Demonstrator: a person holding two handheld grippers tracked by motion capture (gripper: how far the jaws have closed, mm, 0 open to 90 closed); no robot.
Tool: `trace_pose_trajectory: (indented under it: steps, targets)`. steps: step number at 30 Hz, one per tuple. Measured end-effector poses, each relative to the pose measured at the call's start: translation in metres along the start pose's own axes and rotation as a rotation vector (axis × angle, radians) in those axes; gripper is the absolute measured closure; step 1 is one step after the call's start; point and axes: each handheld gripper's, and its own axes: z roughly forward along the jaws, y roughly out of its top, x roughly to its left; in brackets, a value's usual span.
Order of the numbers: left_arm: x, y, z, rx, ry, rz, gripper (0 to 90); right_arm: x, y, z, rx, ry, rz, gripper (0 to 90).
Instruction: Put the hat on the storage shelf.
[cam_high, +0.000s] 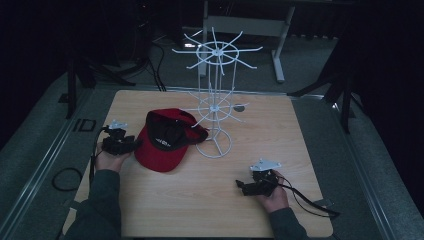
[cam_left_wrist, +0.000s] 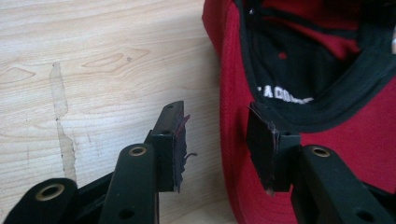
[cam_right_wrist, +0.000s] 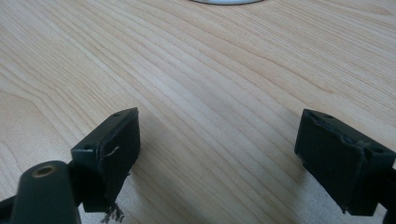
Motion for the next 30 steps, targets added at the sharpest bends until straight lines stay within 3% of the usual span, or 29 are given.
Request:
trace_pose_trajectory:
  steps: [4, 8, 11, 15, 19, 25, 30]
  targets:
    - [-0.005, -0.001, 0.002, 0.013, -0.022, 0.026, 70.9, 0.0, 0.0, 0.0, 0.0, 0.0, 0.0, 14.0]
    - [-0.011, -0.002, -0.003, 0.022, -0.049, 0.036, 73.8, 0.0, 0.0, 0.0, 0.0, 0.0, 0.0, 13.9]
    - [-0.016, -0.005, -0.007, 0.021, -0.069, 0.033, 74.4, 0.0, 0.0, 0.0, 0.0, -0.001, 0.0, 14.0]
    - [-0.026, -0.014, -0.009, 0.039, -0.16, 0.03, 74.1, 0.0, 0.0, 0.0, 0.0, 0.0, 0.0, 14.0]
    - [-0.033, -0.016, 0.0, 0.074, -0.224, 0.021, 71.7, 0.0, 0.0, 0.0, -0.001, 0.0, 0.0, 13.9]
    - [-0.044, -0.013, 0.016, 0.116, -0.268, 0.025, 66.7, 0.0, 0.0, 0.0, -0.001, 0.0, 0.0, 14.0]
    - [-0.053, -0.012, 0.023, 0.12, -0.318, 0.03, 68.9, 0.0, 0.0, 0.0, -0.001, 0.0, 0.0, 14.0]
